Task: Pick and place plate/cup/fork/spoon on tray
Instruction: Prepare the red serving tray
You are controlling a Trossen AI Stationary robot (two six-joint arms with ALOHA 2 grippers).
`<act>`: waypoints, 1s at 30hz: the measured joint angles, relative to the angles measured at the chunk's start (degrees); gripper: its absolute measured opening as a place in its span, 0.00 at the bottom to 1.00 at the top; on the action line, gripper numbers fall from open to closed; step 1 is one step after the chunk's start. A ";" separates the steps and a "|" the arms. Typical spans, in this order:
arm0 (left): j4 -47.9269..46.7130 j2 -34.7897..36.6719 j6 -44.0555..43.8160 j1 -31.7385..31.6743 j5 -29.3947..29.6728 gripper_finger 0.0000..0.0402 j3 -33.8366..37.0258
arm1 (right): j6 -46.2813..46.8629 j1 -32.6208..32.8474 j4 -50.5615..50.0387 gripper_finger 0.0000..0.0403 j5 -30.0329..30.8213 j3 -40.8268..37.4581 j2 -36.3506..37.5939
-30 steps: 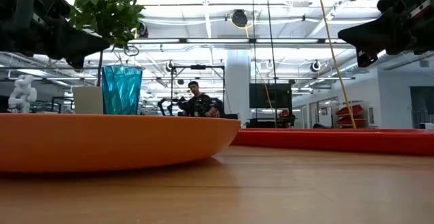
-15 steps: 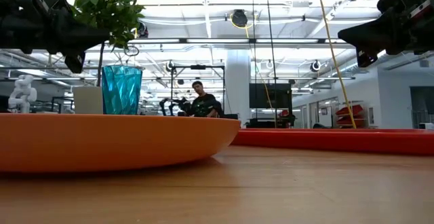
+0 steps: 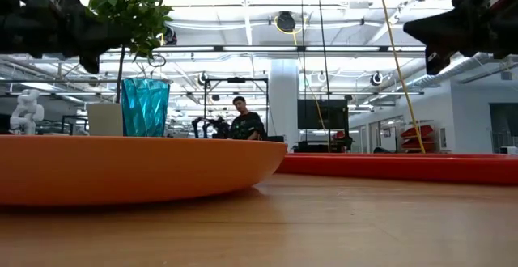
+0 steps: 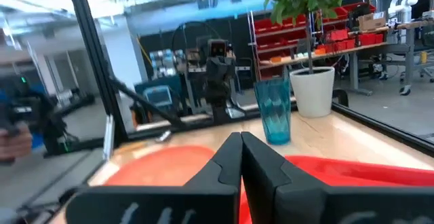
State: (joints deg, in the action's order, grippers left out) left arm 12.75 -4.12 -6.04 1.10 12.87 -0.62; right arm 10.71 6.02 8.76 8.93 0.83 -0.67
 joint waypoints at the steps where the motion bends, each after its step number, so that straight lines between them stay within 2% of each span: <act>1: 1.57 0.00 0.84 0.00 0.47 0.06 0.00 | 0.50 0.02 0.26 0.00 0.00 -0.01 0.00; 7: 7.51 0.01 2.51 0.00 2.10 0.06 0.00 | 2.14 0.00 8.47 0.00 0.00 -0.01 -0.02; 10: 6.39 0.02 5.41 0.00 5.46 0.06 0.00 | 2.24 0.01 14.11 0.00 0.00 -0.01 0.02; 14: 3.94 0.00 2.96 0.00 5.70 0.06 0.00 | 2.15 0.01 18.57 0.00 0.00 -0.01 0.02; 17: 3.33 0.00 1.50 0.00 5.68 0.06 0.00 | 1.94 0.01 18.55 0.00 0.01 -0.01 -0.02; 22: 0.64 0.02 0.57 0.00 5.67 0.06 0.00 | -3.90 0.00 18.65 0.00 1.72 -0.01 0.00; 30: -1.09 0.00 0.63 0.00 5.18 0.06 0.00 | -2.35 0.02 18.28 0.00 1.57 -0.01 0.00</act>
State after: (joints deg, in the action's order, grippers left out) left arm 11.66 -4.12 -5.41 1.10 18.05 -0.62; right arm 8.36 6.04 27.04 10.50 0.82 -0.67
